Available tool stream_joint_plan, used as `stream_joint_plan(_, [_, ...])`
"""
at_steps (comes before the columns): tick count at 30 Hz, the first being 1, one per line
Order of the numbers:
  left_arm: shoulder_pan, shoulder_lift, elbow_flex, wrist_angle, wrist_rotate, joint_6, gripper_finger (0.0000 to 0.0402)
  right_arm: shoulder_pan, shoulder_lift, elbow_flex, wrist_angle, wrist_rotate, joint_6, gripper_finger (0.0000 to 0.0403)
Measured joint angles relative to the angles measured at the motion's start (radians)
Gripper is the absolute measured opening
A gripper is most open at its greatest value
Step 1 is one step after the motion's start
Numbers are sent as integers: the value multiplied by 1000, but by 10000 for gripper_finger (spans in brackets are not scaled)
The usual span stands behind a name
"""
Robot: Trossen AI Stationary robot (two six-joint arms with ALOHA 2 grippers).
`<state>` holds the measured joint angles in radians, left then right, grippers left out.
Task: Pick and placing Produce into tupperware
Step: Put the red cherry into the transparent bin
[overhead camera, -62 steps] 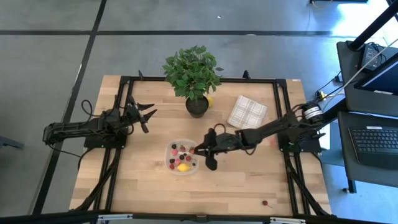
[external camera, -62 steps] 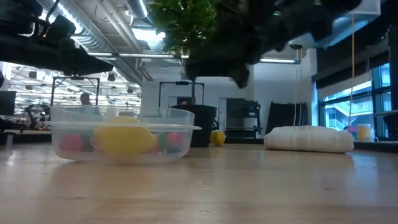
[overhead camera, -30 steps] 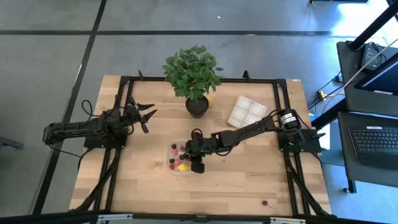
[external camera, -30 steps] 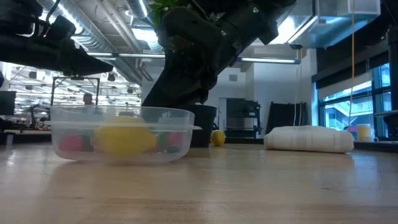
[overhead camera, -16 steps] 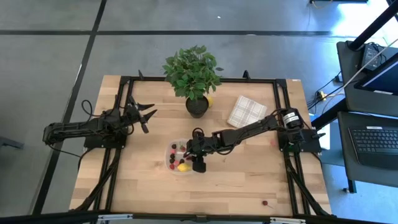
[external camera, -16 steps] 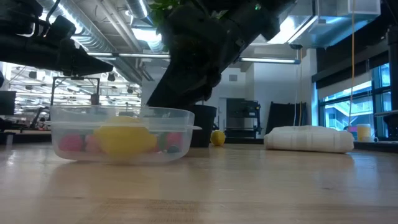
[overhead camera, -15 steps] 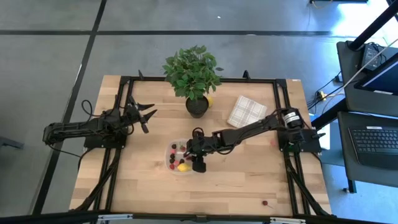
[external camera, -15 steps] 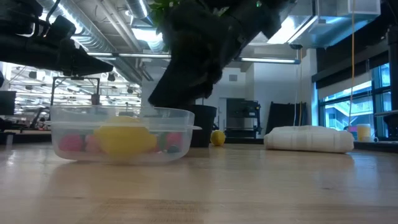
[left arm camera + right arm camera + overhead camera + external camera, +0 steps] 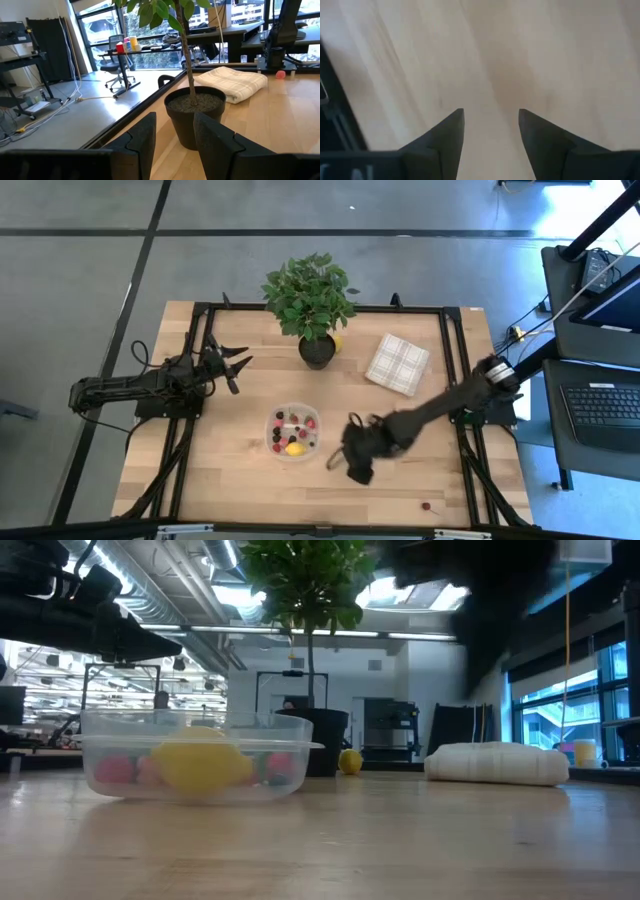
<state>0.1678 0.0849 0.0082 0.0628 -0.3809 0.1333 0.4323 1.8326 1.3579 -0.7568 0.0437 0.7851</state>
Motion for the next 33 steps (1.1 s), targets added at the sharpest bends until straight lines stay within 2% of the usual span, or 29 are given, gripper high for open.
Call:
stream_joint_plan(5, [0, 0, 0, 0, 0, 0, 126, 157, -7, 0, -143, 5, 433, 190])
stream_joint_plan(11, [0, 0, 0, 3, 0, 0, 126, 342, -9, 0, -170, -19, 959, 190])
stream_joint_plan(14, [0, 0, 0, 8, 0, 0, 126, 418, -9, 0, -196, -34, 1146, 190])
stream_joint_plan(17, [0, 0, 0, 17, 0, 1, 126, 470, -9, 0, -298, -101, 1283, 190])
stream_joint_plan(19, [0, 0, 0, 33, 0, 1, 126, 500, -9, -1, -338, -146, 1362, 190])
stream_joint_plan(21, [0, 0, 0, 49, 0, 0, 126, 527, -9, -1, -335, -146, 1405, 191])
stream_joint_plan(33, [0, 0, 0, 61, 0, -16, 126, 613, 51, -1, -260, -142, 1431, 191])
